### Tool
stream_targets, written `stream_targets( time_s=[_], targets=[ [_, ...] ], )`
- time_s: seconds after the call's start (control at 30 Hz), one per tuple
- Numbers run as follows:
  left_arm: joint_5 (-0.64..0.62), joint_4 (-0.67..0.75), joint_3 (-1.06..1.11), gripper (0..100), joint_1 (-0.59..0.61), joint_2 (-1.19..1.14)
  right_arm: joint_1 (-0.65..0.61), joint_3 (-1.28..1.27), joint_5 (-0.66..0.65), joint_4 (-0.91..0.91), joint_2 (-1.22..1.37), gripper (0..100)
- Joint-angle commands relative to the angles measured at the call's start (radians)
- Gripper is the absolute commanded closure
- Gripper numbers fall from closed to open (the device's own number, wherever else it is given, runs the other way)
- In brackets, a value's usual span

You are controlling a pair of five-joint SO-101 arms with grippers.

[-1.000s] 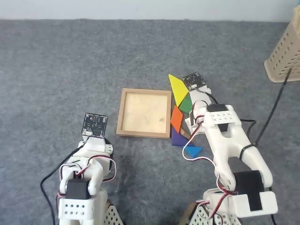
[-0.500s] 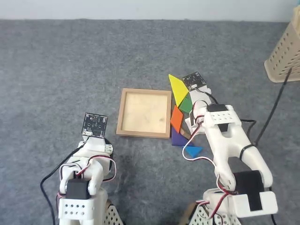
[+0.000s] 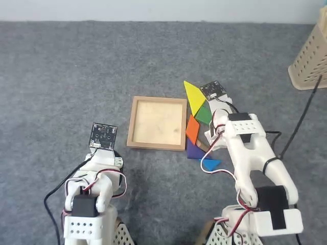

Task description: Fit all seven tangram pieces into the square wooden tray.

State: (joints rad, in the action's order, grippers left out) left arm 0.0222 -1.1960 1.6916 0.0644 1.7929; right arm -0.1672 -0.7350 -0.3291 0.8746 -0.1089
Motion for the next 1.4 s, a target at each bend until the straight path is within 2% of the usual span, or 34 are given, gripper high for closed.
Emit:
stream_targets(
  time_s=[0.0,0.2,0.47,0.6,0.7,1.03,1.2,1.37],
  targets=[
    [-0.009,-0.005,-0.005,99,0.005,0.003,0.004,0.066,-0.017,-0.028,0.004,64.0],
    [-0.009,-0.005,-0.005,99,0.005,0.003,0.002,0.092,-0.011,-0.067,0.051,64.0],
    [-0.009,-0.005,-0.005,99,0.005,0.003,-0.064,0.092,-0.006,-0.073,0.062,64.1],
    [-0.009,-0.005,-0.005,99,0.005,0.003,-0.070,0.092,0.068,-0.102,0.059,64.1],
    [-0.009,-0.005,-0.005,99,0.005,0.003,-0.081,0.092,0.069,-0.107,0.062,64.1],
    [-0.009,-0.005,-0.005,99,0.005,0.003,-0.067,0.095,0.068,-0.157,0.140,64.1],
    [-0.009,-0.005,-0.005,99,0.005,0.003,-0.051,0.132,0.075,-0.120,0.168,64.1],
    [-0.009,-0.005,-0.005,99,0.005,0.003,-0.013,0.132,0.075,-0.111,0.166,73.6]
  ],
)
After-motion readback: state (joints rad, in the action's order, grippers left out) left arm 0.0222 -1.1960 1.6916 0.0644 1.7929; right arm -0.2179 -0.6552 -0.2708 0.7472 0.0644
